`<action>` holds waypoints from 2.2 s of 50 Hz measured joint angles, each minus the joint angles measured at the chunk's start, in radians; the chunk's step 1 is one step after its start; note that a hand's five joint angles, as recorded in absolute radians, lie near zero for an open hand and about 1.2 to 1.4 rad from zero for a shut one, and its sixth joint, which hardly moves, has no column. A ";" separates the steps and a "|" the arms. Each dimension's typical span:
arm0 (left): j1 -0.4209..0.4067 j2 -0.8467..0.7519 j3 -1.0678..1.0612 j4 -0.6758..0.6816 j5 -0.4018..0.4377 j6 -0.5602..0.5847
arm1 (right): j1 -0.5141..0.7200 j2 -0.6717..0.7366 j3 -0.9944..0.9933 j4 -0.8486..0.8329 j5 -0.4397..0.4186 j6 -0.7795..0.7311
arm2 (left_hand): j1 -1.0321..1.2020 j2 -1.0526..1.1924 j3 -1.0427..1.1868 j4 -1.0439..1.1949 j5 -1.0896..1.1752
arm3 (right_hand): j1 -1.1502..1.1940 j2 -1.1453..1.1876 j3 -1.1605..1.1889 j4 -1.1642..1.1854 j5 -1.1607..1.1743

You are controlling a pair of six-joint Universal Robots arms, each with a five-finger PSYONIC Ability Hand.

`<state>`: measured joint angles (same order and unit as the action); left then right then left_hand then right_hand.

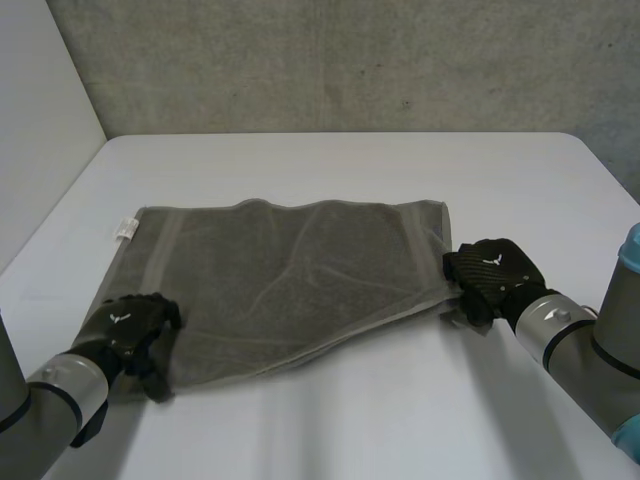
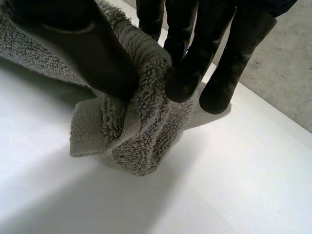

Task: Fold the towel.

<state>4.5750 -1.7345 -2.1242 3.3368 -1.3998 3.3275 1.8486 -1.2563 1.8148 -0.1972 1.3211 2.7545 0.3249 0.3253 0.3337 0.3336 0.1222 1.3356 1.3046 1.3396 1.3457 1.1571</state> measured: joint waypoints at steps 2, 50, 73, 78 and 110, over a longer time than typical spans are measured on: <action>0.010 0.004 -0.014 -0.001 -0.001 0.001 | -0.001 0.001 0.002 -0.002 0.001 0.007 | 0.000 0.000 0.000 0.000 0.002 | 0.000 0.000 0.000 0.000 0.000; 0.241 0.305 -0.139 -0.090 0.208 0.042 | 0.004 0.017 0.017 -0.022 0.000 0.015 | 0.031 0.038 0.033 0.033 0.034 | 0.000 0.000 0.000 0.000 0.000; 0.431 0.263 -0.198 -0.186 0.313 0.313 | 0.003 0.044 0.005 -0.022 -0.002 0.005 | 0.033 0.040 0.035 0.034 0.064 | 0.000 0.000 0.000 0.000 0.000; 0.423 0.240 -0.194 -0.181 0.309 0.313 | 0.003 0.048 0.004 -0.022 -0.001 0.004 | 0.033 0.041 0.035 0.035 0.073 | 0.000 0.000 0.000 0.000 0.000; 0.253 0.030 -0.100 -0.073 0.209 0.343 | 0.002 0.046 0.006 -0.022 0.000 0.004 | 0.033 0.041 0.035 0.035 0.076 | 0.000 0.000 0.000 0.000 0.000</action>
<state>4.8276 -1.7050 -2.2247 3.2634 -1.1909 3.6703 1.8509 -1.2103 1.8211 -0.2194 1.3208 2.7581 0.3580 0.3661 0.3689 0.3686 0.1981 1.3356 1.3046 1.3396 1.3458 1.1571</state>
